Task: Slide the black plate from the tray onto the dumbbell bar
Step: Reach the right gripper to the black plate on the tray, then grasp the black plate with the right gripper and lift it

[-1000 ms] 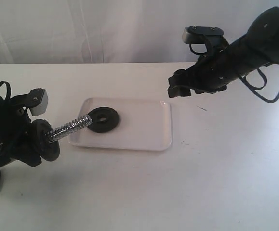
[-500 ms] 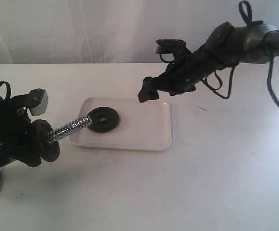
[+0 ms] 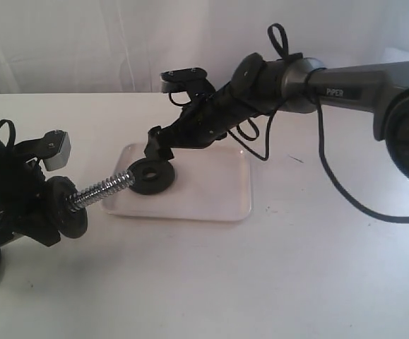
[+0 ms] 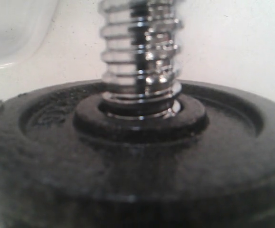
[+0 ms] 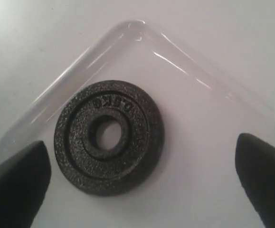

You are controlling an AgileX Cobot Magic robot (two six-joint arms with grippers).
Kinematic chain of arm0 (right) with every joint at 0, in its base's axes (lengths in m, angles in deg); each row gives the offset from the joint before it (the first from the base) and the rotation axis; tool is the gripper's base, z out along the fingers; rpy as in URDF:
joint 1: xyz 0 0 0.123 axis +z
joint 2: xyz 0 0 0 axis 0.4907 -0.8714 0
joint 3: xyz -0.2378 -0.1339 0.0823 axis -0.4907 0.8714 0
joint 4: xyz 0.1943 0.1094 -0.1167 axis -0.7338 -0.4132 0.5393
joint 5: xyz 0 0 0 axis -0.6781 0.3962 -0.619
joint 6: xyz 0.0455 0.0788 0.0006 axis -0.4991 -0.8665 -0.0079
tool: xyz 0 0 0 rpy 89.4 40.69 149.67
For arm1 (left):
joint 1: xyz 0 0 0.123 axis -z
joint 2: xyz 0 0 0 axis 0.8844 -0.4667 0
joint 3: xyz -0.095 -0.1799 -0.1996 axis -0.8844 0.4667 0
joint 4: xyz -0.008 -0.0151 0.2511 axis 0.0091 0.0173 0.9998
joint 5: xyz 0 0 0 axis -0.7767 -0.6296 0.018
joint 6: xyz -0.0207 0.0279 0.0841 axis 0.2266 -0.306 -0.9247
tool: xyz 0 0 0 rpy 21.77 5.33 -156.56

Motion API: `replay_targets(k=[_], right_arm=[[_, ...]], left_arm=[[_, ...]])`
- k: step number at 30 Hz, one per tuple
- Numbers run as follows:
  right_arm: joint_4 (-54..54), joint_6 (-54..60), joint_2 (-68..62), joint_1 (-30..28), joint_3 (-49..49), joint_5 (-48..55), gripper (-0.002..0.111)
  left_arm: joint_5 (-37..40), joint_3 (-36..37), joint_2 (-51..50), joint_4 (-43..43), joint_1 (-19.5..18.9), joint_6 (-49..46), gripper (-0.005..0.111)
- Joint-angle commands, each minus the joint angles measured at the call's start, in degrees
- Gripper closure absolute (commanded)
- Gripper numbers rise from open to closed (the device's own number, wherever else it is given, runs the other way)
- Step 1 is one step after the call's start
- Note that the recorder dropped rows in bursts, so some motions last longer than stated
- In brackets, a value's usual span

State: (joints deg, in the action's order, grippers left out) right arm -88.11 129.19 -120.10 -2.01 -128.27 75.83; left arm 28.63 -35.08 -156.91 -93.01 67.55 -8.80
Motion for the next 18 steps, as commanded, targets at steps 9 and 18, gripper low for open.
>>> replay_targets(k=[9, 18], right_arm=[[-0.11, 0.14, -3.36, 5.21, -0.54, -10.87, 0.009], [-0.11, 0.51, -5.63, 6.8, -0.54, -12.26, 0.009]], left_arm=[[5.5, -0.63, 2.96, -5.87, -0.22, -0.32, 0.107], [5.48, -0.63, 2.96, -5.87, -0.22, -0.42, 0.107]])
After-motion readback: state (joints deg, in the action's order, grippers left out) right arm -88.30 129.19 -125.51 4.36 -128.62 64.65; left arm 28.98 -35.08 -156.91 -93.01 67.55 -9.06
